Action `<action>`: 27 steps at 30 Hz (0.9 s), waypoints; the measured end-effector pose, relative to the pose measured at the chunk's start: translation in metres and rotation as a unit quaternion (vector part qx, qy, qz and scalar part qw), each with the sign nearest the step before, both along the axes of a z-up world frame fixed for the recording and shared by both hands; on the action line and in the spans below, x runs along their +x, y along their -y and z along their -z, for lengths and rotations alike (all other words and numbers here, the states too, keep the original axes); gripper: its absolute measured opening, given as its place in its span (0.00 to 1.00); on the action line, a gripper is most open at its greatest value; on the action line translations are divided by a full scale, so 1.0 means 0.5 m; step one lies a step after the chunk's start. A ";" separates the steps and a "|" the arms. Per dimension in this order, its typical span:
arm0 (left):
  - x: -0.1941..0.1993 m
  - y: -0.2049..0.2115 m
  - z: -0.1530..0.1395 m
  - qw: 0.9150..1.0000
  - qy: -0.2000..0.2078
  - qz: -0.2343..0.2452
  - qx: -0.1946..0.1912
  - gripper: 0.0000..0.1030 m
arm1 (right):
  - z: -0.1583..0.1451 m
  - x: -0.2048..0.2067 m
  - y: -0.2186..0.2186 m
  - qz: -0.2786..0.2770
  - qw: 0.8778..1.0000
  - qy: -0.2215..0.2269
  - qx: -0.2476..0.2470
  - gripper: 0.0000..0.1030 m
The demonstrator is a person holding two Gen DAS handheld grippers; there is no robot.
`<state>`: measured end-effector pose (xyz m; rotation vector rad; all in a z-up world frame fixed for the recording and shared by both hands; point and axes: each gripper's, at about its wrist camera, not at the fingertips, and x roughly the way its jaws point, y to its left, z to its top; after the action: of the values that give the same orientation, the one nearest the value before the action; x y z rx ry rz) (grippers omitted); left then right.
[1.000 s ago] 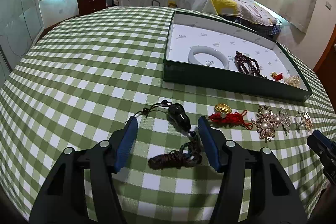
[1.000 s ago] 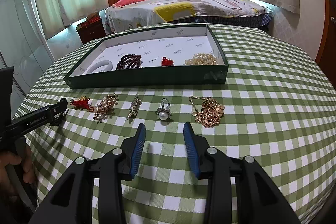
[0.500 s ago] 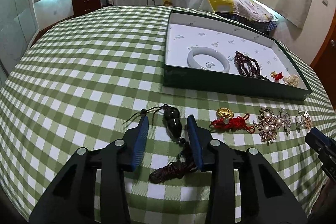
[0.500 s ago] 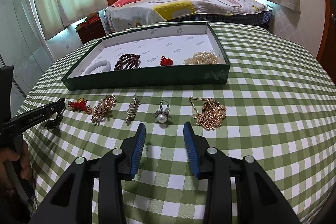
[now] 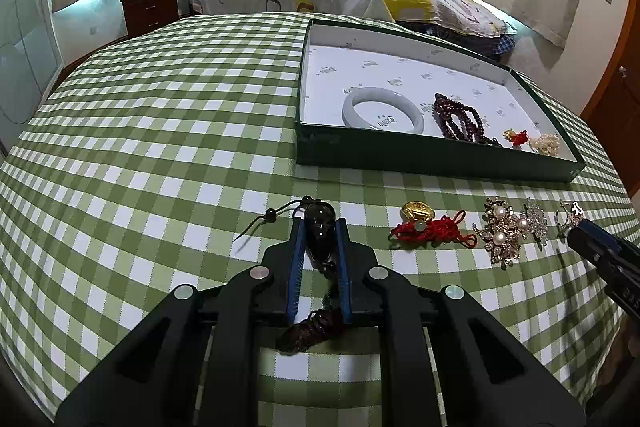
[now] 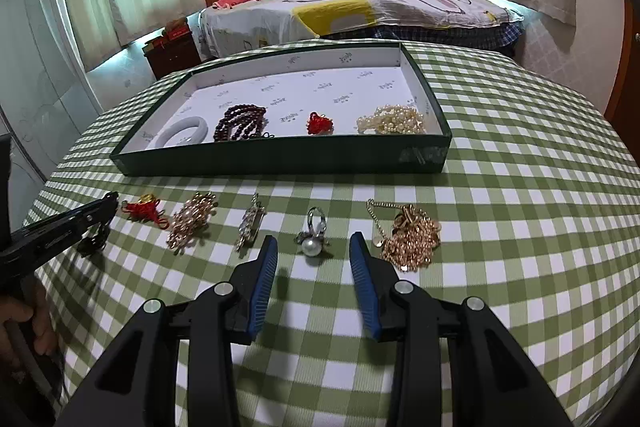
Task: Organize jewelry
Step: 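Close the left tool on the black pendant while the right tool grasps the silver pearl ring, then carry the black pendant and pearl ring into the green box with both tools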
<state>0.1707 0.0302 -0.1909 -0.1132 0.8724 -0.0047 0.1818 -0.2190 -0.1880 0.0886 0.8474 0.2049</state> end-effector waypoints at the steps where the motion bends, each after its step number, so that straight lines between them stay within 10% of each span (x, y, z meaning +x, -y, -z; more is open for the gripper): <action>1: 0.000 0.001 0.000 1.000 0.000 0.000 0.000 0.15 | 0.001 0.002 0.000 0.001 1.000 -0.002 0.000 0.37; 27: -0.028 0.011 -0.023 1.000 0.015 0.010 -0.001 0.15 | -0.013 -0.015 -0.021 -0.010 0.999 0.019 -0.024 0.21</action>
<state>0.1569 0.0249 -0.1794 -0.1067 0.8443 -0.0260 0.1741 -0.2087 -0.1816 0.0309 0.8154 0.2052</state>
